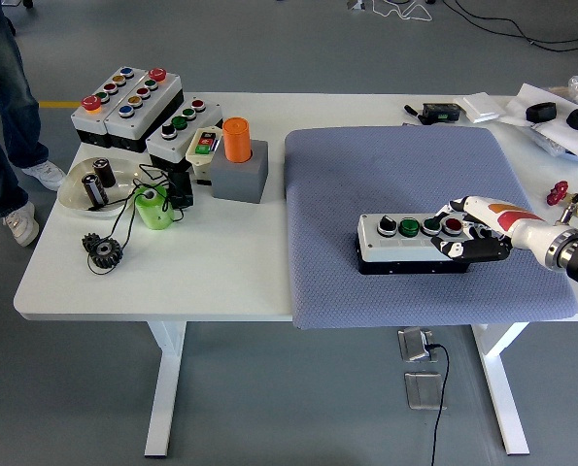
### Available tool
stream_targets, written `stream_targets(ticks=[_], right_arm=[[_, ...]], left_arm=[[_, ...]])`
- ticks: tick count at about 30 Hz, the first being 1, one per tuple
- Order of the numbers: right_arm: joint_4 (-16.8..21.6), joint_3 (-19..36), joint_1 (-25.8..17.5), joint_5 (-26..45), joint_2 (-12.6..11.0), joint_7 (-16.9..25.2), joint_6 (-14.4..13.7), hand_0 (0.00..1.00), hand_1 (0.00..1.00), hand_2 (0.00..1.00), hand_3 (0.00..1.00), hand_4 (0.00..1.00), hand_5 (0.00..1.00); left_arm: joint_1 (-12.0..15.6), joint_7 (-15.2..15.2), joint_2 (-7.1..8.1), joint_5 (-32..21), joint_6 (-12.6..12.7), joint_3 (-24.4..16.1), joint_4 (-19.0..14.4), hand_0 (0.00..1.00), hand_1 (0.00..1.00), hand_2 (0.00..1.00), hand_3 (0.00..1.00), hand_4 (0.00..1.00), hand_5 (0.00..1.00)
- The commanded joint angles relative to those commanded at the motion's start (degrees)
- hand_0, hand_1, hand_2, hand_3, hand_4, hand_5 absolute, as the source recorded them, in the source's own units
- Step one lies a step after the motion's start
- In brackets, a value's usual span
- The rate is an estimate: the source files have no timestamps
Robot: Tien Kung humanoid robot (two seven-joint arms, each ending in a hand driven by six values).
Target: Pick up the button,place it on the desk,press the button,press the button
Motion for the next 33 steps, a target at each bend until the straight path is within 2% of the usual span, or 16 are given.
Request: stream_targets(ticks=[11, 15, 19, 20, 25, 26, 30, 31, 32, 33], right_arm=[[-0.76, -2.10, 0.58, -0.32, 0.34, -0.82, 0.65, 0.164, 0.002, 0.074, 0.706, 0.633, 0.479], [0.19, -0.29, -0.08, 0.05, 0.12, -0.40, 0.00, 0.173, 0.002, 0.080, 0.707, 0.634, 0.478], [2.24, 3.08, -1.85, 2.92, -0.19, 1.02, -2.32, 0.173, 0.002, 0.080, 0.707, 0.634, 0.478], [3.01, 4.68, -2.91, 4.83, -0.13, 1.41, -3.00, 0.261, 0.002, 0.174, 0.754, 0.634, 0.478], [5.42, 12.89, -8.03, 15.40, 1.22, 2.55, -4.21, 0.261, 0.002, 0.174, 0.754, 0.634, 0.478], [5.95, 15.39, -9.69, 18.01, 1.63, 2.89, -4.38, 0.368, 0.112, 0.271, 0.783, 0.634, 0.477], [7.43, 23.94, -15.46, 27.69, 3.41, 4.89, -3.50, 0.368, 0.112, 0.271, 0.783, 0.634, 0.477], [7.79, 26.34, -17.40, 30.30, 4.32, 5.50, -1.92, 0.368, 0.112, 0.271, 0.783, 0.634, 0.477], [7.97, 28.44, -18.94, 32.53, 4.91, 5.87, -0.71, 0.655, 0.544, 0.584, 0.797, 0.642, 0.473], [8.08, 30.67, -20.41, 34.77, 5.61, 6.30, 0.13, 0.655, 0.544, 0.584, 0.797, 0.642, 0.473]], left_arm=[[-0.59, -0.11, 0.00, -0.48, -0.11, -0.13, 0.00, 0.654, 0.716, 0.742, 0.527, 0.318, 0.951], [-0.65, -0.10, 0.00, -0.35, -0.10, -0.25, 0.00, 0.654, 0.716, 0.741, 0.528, 0.318, 0.952], [-0.38, -0.05, 0.00, 0.02, -0.02, -0.29, 0.00, 0.654, 0.716, 0.741, 0.528, 0.318, 0.952], [-0.23, -0.03, 0.00, 0.15, -0.01, -0.25, 0.00, 0.654, 0.716, 0.741, 0.527, 0.318, 0.954], [0.08, -0.09, 0.00, 0.17, -0.09, 0.03, 0.00, 0.654, 0.716, 0.741, 0.527, 0.318, 0.954], [0.11, -0.13, 0.00, 0.21, -0.11, 0.00, 0.00, 0.654, 0.716, 0.741, 0.526, 0.318, 0.954], [0.04, -0.09, 0.00, 0.50, -0.11, 0.02, 0.00, 0.654, 0.716, 0.741, 0.526, 0.318, 0.954], [0.06, -0.16, 0.00, 0.51, -0.13, -0.24, 0.00, 0.654, 0.716, 0.741, 0.526, 0.318, 0.954], [0.07, -0.20, 0.00, 0.52, -0.14, -0.40, 0.00, 0.654, 0.716, 0.741, 0.525, 0.319, 0.955], [0.08, -0.22, 0.00, 0.51, -0.17, -0.46, 0.00, 0.654, 0.716, 0.741, 0.525, 0.319, 0.955]])
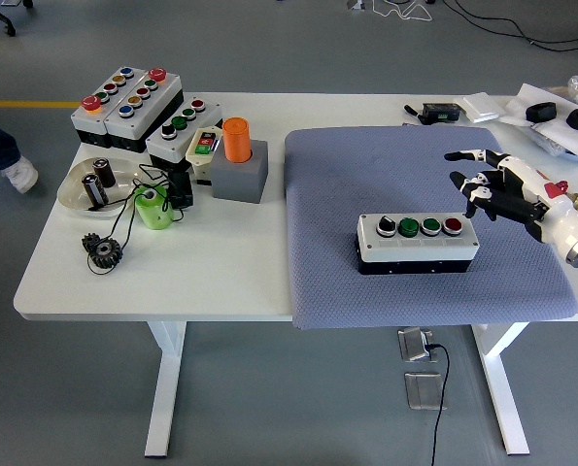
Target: Pick up the button,place it on the desk,press the button,press the button
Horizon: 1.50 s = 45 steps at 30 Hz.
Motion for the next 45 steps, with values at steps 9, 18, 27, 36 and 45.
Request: stream_targets(ticks=[9, 18, 27, 36, 45], right_arm=[[-2.06, 15.59, -7.70, 21.97, 6.02, 4.45, -0.14, 0.800, 0.722, 0.790, 0.810, 0.648, 0.477], [-3.83, 21.90, -11.37, 43.31, 6.04, 17.15, -8.61, 0.791, 0.754, 0.804, 0.774, 0.638, 0.439], [-4.61, 23.59, -13.09, 48.24, 6.04, 18.24, -8.27, 0.769, 0.732, 0.801, 0.749, 0.636, 0.419], [-4.80, 22.44, -12.10, 44.95, 5.75, 14.33, -6.27, 0.701, 0.654, 0.734, 0.691, 0.607, 0.384], [-5.11, 21.42, -11.97, 42.68, 6.08, 11.95, -5.07, 0.691, 0.642, 0.725, 0.682, 0.611, 0.395]], left_arm=[[-0.03, 0.15, 0.00, 0.39, -0.03, -0.07, 0.00, 0.654, 0.715, 0.740, 0.525, 0.318, 0.955], [-0.59, 0.12, 0.00, 1.14, 0.09, -0.68, 0.00, 0.654, 0.714, 0.740, 0.524, 0.318, 0.951], [-1.42, 0.62, 0.00, 3.08, 0.59, -1.70, 0.00, 0.654, 0.714, 0.737, 0.525, 0.318, 0.952], [-1.74, 0.70, 0.00, 4.00, 0.66, -2.67, 0.00, 0.653, 0.714, 0.738, 0.525, 0.317, 0.950], [-1.61, 0.94, 0.00, 4.53, 0.81, -3.14, 0.00, 0.654, 0.714, 0.738, 0.525, 0.317, 0.948]])
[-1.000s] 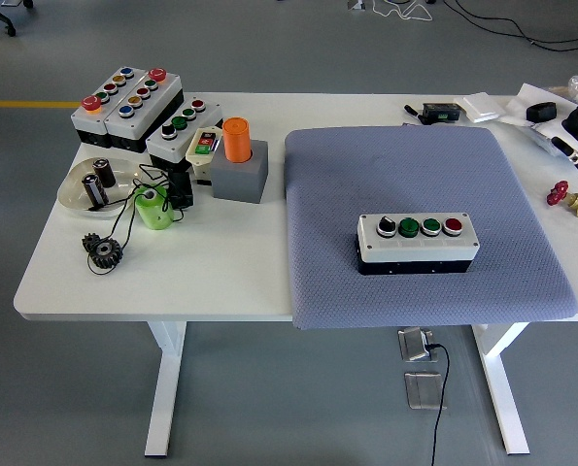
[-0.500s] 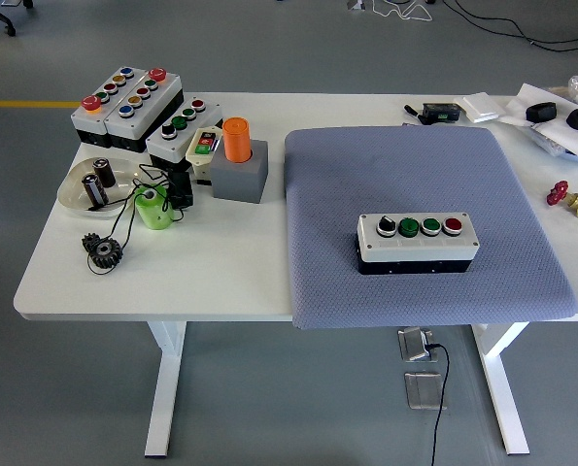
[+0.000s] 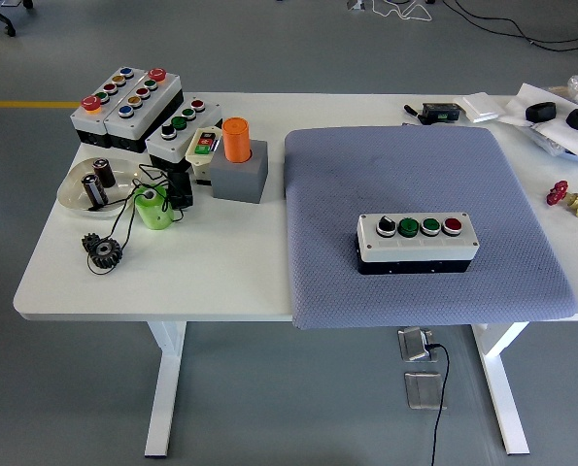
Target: Pick up the button,place it on the desk,press the button,press the button
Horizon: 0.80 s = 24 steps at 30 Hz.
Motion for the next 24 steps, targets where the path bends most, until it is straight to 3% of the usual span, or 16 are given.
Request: stream_targets(ticks=[24], right_arm=[[-1.04, -3.24, 4.82, -4.27, 0.26, -3.49, 1.03, 0.689, 0.645, 0.725, 0.674, 0.590, 0.344]], left_arm=[[-0.77, -0.30, 0.00, 0.05, -0.40, -1.67, 0.00, 0.654, 0.713, 0.738, 0.523, 0.320, 0.943]])
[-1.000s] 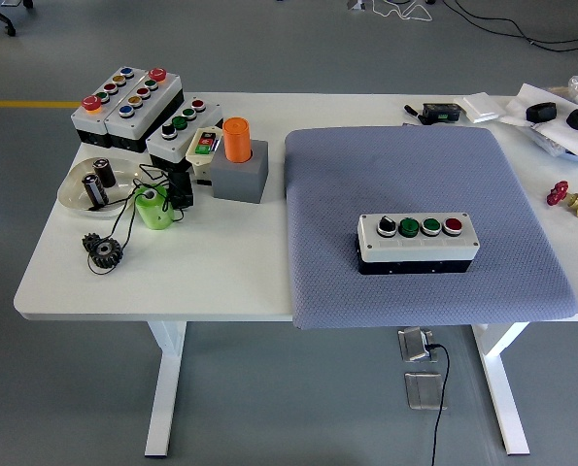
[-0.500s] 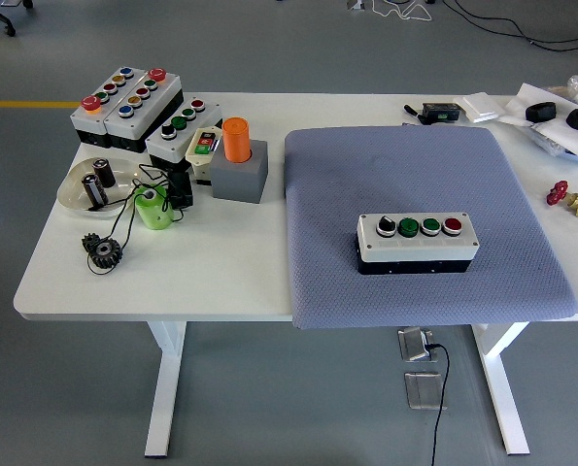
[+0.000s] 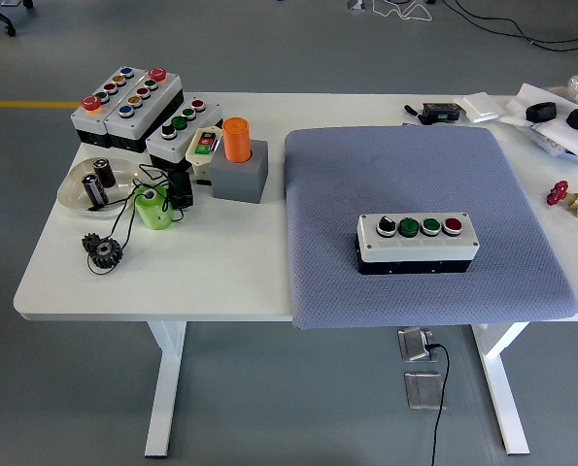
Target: Pick up the button,place it on the desk,press the button,press the button
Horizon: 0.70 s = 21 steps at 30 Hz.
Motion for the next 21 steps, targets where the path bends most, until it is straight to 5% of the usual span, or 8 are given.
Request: stream_targets(ticks=[21], right_arm=[[-1.05, -1.78, 0.31, -5.03, -0.27, -2.56, -0.43, 0.749, 0.696, 0.762, 0.714, 0.594, 0.356]], left_arm=[[0.58, 0.00, 0.00, -0.45, -0.15, 0.37, 0.00, 0.653, 0.714, 0.739, 0.523, 0.322, 0.942]])
